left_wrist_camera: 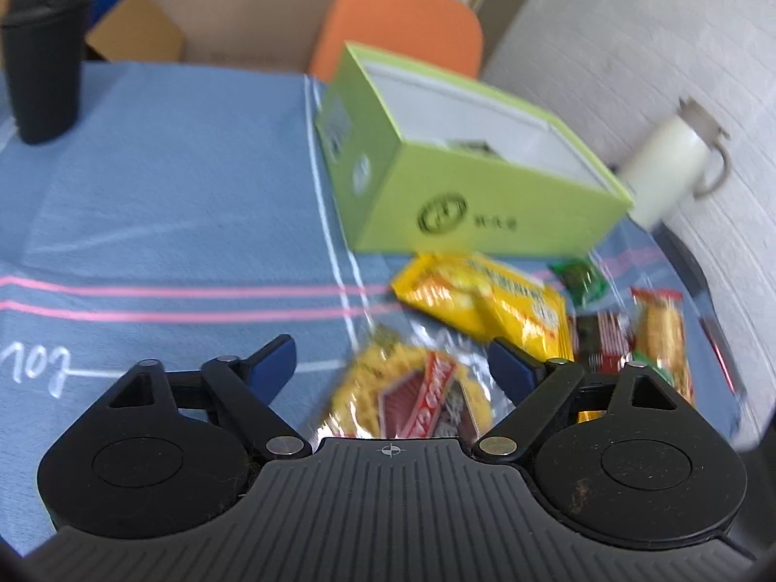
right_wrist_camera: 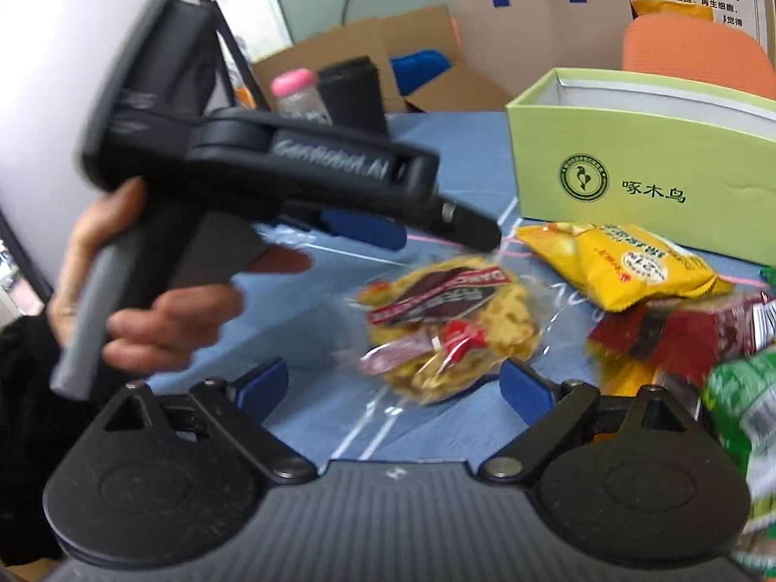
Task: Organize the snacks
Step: 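Grasp the Danco Galette biscuit bag with the left gripper, then carry the biscuit bag into the green box and open the left gripper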
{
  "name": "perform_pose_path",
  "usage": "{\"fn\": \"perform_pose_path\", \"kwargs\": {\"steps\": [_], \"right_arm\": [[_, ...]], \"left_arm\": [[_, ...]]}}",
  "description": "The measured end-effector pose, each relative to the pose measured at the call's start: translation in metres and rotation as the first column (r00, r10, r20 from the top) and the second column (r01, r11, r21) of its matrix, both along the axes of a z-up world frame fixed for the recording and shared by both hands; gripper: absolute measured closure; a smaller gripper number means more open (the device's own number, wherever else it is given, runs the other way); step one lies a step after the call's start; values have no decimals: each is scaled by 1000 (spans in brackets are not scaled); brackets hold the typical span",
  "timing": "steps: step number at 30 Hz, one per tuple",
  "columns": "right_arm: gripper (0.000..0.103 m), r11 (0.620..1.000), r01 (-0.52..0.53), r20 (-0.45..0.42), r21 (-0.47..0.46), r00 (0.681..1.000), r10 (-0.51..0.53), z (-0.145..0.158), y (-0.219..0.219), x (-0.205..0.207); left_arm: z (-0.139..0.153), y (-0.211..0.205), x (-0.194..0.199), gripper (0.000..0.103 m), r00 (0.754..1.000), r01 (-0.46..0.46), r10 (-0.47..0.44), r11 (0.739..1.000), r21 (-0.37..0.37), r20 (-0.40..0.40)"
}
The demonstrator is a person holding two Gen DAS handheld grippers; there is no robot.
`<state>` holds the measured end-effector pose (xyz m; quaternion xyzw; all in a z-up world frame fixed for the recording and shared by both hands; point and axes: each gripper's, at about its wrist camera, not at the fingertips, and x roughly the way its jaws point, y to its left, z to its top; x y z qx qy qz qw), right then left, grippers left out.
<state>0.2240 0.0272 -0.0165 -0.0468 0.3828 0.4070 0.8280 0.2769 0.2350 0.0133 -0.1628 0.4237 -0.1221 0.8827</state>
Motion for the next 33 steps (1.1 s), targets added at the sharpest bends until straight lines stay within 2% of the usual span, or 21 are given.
{"fn": "perform_pose_path", "kwargs": {"steps": [2, 6, 9, 12, 15, 17, 19, 21, 24, 25, 26, 27, 28, 30, 33], "right_arm": [[9, 1000, -12, 15, -17, 1000, 12, 0, 8, 4], [9, 999, -50, 8, -11, 999, 50, 1, 9, 2], [9, 995, -93, -14, 29, 996, 94, 3, -2, -12], [10, 991, -124, 7, 54, 992, 124, 2, -15, -28], [10, 995, -92, 50, 28, 995, 91, 3, -24, -36], [10, 996, -92, 70, 3, 993, 92, 2, -24, -39], [10, 996, -86, 63, -8, 994, 86, -1, -21, -38], [9, 997, -83, 58, -4, 995, 83, -5, -19, -39], [9, 995, -91, 75, -31, 993, 93, -12, -7, -41], [9, 993, -107, 90, -41, 990, 110, -14, 0, -42], [9, 991, -120, 106, -51, 986, 125, -15, 4, -46], [11, 991, -118, 124, -59, 985, 124, -14, 6, -48], [18, 992, -116, 132, -54, 984, 122, -12, 6, -48], [26, 993, -115, 117, -8, 986, 115, -4, -2, -42], [26, 994, -104, 140, 26, 985, 99, 10, -10, -36]], "left_arm": [[-5, -4, -3, 41, 999, 36, -36, 999, -11, -24], [-6, -12, -29, 39, 999, 34, -33, 999, 18, -19], [-5, -17, -59, 38, 1000, 1, -1, 999, 38, -15], [-6, -21, -92, 38, 999, -51, 52, 998, 39, -16], [-2, -16, -118, 31, 993, -121, 121, 992, 41, 9], [2, -11, -123, 26, 986, -163, 161, 985, 60, 40], [1, -7, -118, 27, 984, -176, 175, 983, 57, 20], [-4, -9, -111, 29, 988, -157, 157, 986, 50, -3], [-5, -16, -110, 30, 989, -145, 145, 987, 74, 8], [-6, -18, -110, 40, 991, -135, 135, 988, 70, 14], [-6, -18, -111, 55, 993, -118, 118, 992, 49, 17], [-6, -18, -112, 59, 994, -109, 108, 994, 20, 14], [-5, -18, -114, 60, 992, -122, 121, 992, 29, 17], [-1, -19, -120, 63, 989, -143, 142, 988, 55, 37], [14, -23, -121, 67, 984, -170, 167, 984, 46, 64]]}}
